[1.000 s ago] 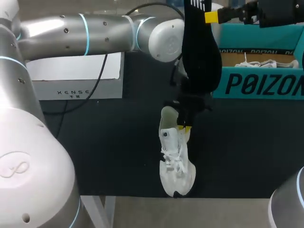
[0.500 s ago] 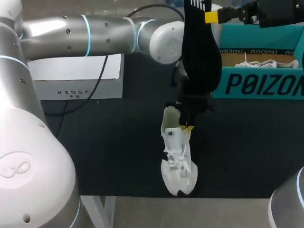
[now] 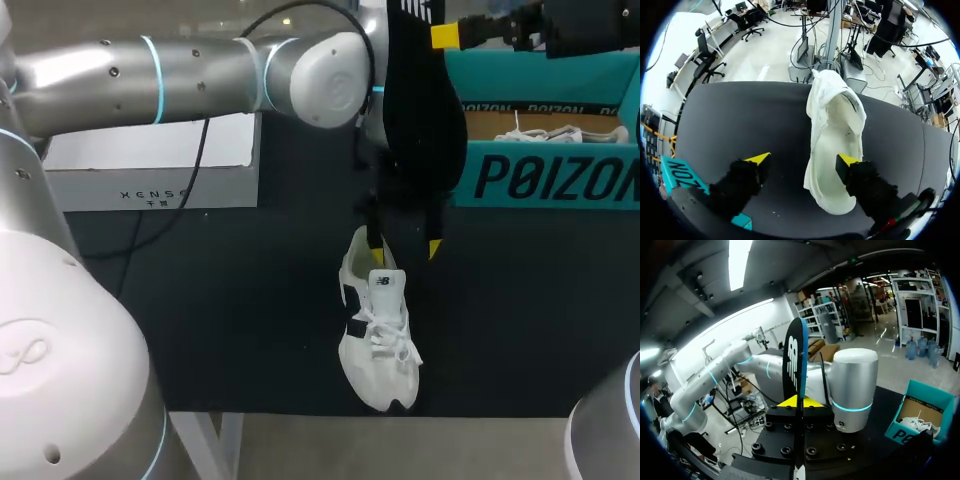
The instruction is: Take the shoe out of the shoebox, open the shoe tongue, remove and reinsert the insole, then place the shoe into the shoebox
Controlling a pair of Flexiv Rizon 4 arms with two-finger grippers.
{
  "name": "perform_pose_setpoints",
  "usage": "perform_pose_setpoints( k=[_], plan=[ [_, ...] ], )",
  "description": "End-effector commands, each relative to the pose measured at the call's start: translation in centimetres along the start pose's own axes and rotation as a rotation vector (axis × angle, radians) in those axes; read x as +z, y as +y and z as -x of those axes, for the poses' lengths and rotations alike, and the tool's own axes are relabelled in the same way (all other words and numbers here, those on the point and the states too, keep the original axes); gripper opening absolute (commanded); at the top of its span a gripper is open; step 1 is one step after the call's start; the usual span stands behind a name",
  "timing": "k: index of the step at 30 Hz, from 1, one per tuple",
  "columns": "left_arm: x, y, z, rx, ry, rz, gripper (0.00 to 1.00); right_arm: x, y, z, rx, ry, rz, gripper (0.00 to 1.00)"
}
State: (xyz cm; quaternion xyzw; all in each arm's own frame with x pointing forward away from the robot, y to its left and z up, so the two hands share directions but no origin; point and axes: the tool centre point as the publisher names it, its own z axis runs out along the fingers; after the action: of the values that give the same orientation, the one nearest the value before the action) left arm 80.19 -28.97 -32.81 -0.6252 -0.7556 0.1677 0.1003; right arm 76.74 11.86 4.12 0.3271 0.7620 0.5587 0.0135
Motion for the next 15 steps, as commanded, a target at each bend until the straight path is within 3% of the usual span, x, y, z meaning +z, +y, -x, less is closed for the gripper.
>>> perform_pose_setpoints(
  k=[1, 3, 4, 9, 14, 15],
  plan=[
    [-2.3, 1.0, -1.9, -0.15, -0.496, -0.098, 1.0, 0.3, 0.1, 0.0, 0.002, -0.003, -0.001, 0.0],
    [-3.4, 1.3, -2.4, -0.202, -0.701, -0.144, 1.0, 0.3, 0.1, 0.0, 0.002, -0.003, -0.001, 0.0],
    [-3.9, 1.2, -2.9, -0.21, -0.763, -0.191, 1.0, 0.3, 0.1, 0.0, 0.002, -0.003, -0.001, 0.0],
    [-6.3, 1.3, -5.3, -0.313, -1.129, -0.262, 1.0, 0.3, 0.1, 0.0, 0.002, -0.003, -0.001, 0.0],
    [-7.6, 0.5, -7.3, -0.381, -1.32, -0.347, 1.0, 0.3, 0.1, 0.0, 0.002, -0.003, -0.001, 0.0],
    [-7.8, 0.4, -7.5, -0.389, -1.299, -0.398, 1.0, 0.3, 0.1, 0.0, 0.002, -0.003, -0.001, 0.0]
  ],
)
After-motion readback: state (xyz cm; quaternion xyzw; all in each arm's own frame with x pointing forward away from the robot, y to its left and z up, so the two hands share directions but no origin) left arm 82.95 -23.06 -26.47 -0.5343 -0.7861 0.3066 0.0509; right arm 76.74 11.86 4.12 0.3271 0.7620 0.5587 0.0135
